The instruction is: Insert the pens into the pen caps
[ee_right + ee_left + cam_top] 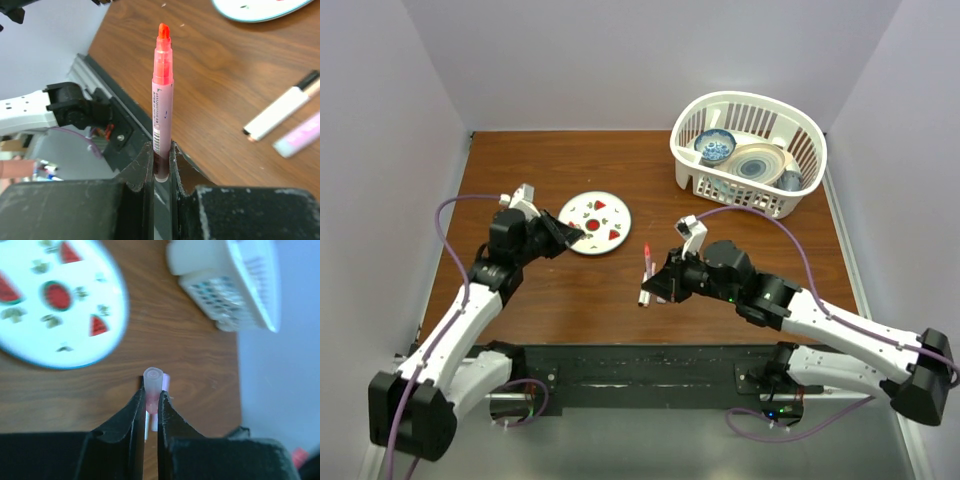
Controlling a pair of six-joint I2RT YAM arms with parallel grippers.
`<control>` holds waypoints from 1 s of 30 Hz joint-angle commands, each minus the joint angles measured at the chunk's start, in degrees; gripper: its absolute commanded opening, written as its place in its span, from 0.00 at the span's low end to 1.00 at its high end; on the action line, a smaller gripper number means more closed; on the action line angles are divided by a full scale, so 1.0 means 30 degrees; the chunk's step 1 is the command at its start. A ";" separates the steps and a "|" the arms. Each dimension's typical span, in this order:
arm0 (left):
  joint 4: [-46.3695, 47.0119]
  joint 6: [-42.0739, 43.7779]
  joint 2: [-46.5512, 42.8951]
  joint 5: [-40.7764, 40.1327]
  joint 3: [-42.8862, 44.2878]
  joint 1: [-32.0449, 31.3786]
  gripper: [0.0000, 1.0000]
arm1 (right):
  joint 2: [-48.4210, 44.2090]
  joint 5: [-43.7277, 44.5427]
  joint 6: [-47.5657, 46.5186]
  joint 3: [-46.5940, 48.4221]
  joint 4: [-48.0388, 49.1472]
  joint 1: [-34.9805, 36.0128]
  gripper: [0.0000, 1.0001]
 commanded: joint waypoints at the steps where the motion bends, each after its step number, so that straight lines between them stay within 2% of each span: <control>1: 0.6907 0.1331 -0.2123 0.6606 -0.1348 -0.0188 0.00 | 0.0924 -0.1897 0.1470 -0.0892 0.4202 0.0132 0.00; 6: 0.8493 0.0948 -0.2418 0.8599 -0.1585 -0.0743 0.00 | 0.1572 -0.2339 0.1033 -0.1069 0.4878 0.0629 0.00; 10: 1.3169 -0.0691 -0.2448 0.9979 -0.3167 -0.1359 0.00 | 0.1456 -0.2514 0.1324 -0.1772 0.5989 0.1127 0.00; 13: 1.4469 -0.1221 -0.2769 0.9836 -0.3461 -0.2091 0.00 | 0.1630 -0.2282 0.1676 -0.2095 0.7045 0.1975 0.00; 17: 1.4620 -0.1512 -0.3151 0.8986 -0.3462 -0.2707 0.00 | 0.2275 -0.2076 0.1911 -0.2183 0.8244 0.3118 0.00; 23: 1.5237 -0.2424 -0.3500 0.9454 -0.3754 -0.2913 0.00 | 0.2569 -0.1636 0.2175 -0.2476 0.9476 0.3325 0.00; 30: 1.4181 -0.1954 -0.3942 0.9395 -0.3842 -0.3030 0.00 | 0.2423 -0.1491 0.1795 -0.1686 0.8894 0.3384 0.00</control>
